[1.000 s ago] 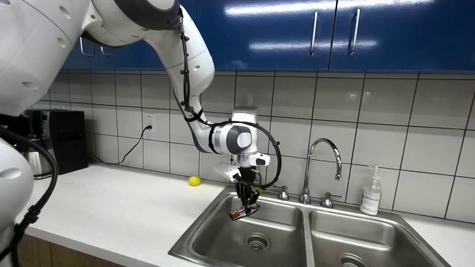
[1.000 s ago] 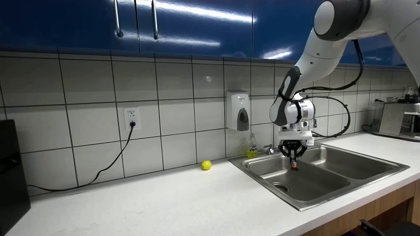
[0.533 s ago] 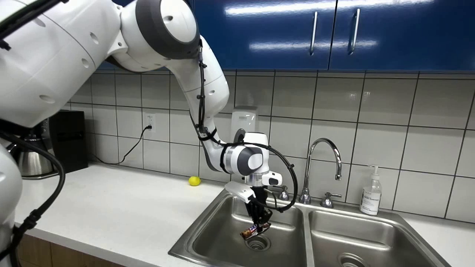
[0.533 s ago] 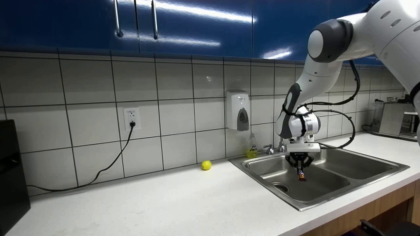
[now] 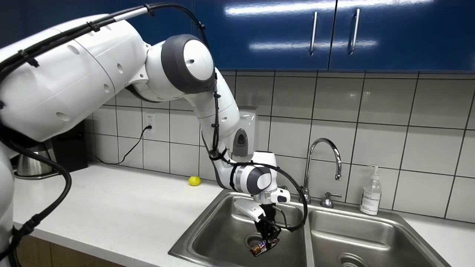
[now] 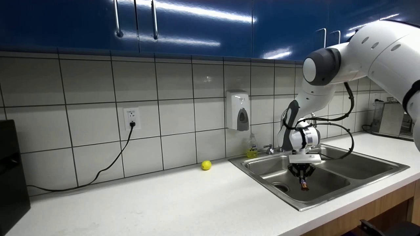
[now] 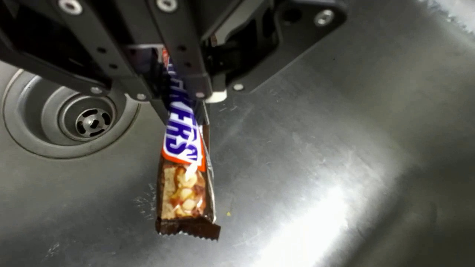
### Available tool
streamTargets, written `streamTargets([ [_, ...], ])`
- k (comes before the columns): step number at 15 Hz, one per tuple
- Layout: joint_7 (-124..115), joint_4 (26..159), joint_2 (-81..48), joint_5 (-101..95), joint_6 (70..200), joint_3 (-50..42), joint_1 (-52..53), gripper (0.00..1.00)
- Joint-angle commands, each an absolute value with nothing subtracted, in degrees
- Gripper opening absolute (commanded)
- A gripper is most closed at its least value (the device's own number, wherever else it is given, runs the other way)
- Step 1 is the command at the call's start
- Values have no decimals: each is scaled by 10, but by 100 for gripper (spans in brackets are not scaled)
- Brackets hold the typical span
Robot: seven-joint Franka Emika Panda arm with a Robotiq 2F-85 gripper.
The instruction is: Place the snickers bar inside the sink
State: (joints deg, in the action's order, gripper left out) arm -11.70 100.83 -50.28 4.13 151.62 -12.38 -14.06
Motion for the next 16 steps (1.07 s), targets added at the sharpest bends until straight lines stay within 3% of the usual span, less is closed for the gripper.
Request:
streamTargets([
  [1, -94, 956, -548, 48, 1514, -114, -159, 4],
  [13, -92, 893, -614, 47, 1504, -115, -160, 4],
  [14, -92, 891, -616, 47, 1505, -115, -160, 42],
  [16, -91, 889, -615, 47, 1504, -114, -161, 48],
])
